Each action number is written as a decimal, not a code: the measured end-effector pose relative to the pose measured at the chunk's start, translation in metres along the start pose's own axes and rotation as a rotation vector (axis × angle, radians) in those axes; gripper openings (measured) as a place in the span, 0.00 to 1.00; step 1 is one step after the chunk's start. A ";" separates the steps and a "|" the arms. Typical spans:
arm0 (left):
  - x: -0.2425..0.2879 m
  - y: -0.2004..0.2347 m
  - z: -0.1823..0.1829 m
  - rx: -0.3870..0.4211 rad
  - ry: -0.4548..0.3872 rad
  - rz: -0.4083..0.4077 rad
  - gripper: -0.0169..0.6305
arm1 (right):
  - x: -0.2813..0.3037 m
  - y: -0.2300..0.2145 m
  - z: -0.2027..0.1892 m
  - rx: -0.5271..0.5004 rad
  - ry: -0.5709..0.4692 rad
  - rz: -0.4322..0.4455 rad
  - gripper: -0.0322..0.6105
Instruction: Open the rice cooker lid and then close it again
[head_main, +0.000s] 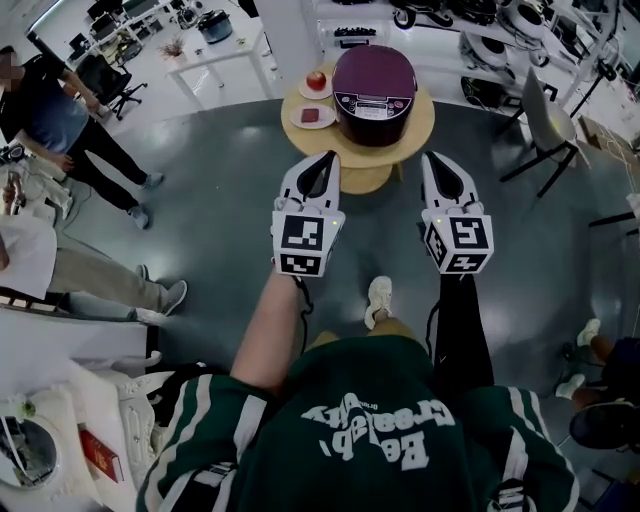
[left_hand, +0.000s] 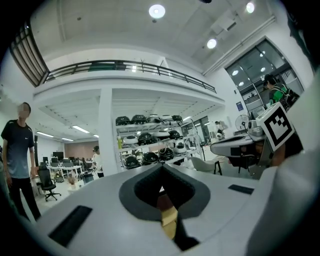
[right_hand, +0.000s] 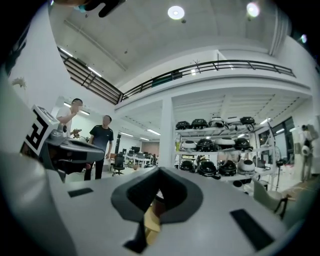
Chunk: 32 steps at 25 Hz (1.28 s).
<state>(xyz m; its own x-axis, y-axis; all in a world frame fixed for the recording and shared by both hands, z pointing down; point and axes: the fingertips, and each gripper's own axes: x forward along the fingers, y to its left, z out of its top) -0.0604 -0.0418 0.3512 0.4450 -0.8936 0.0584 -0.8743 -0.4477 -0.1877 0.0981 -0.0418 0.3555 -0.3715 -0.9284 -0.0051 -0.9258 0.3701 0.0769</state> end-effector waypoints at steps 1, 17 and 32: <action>0.012 0.002 0.000 0.003 0.004 0.001 0.02 | 0.011 -0.006 -0.001 0.002 0.002 0.006 0.06; 0.182 0.051 -0.004 0.007 0.010 0.058 0.02 | 0.181 -0.089 -0.020 0.014 0.023 0.118 0.06; 0.243 0.055 -0.018 0.037 0.029 0.002 0.02 | 0.241 -0.104 -0.047 0.015 0.076 0.164 0.06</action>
<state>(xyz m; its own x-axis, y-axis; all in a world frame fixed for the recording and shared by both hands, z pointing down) -0.0038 -0.2839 0.3726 0.4371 -0.8952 0.0866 -0.8672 -0.4451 -0.2235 0.1083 -0.3060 0.3935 -0.5119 -0.8551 0.0818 -0.8544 0.5167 0.0552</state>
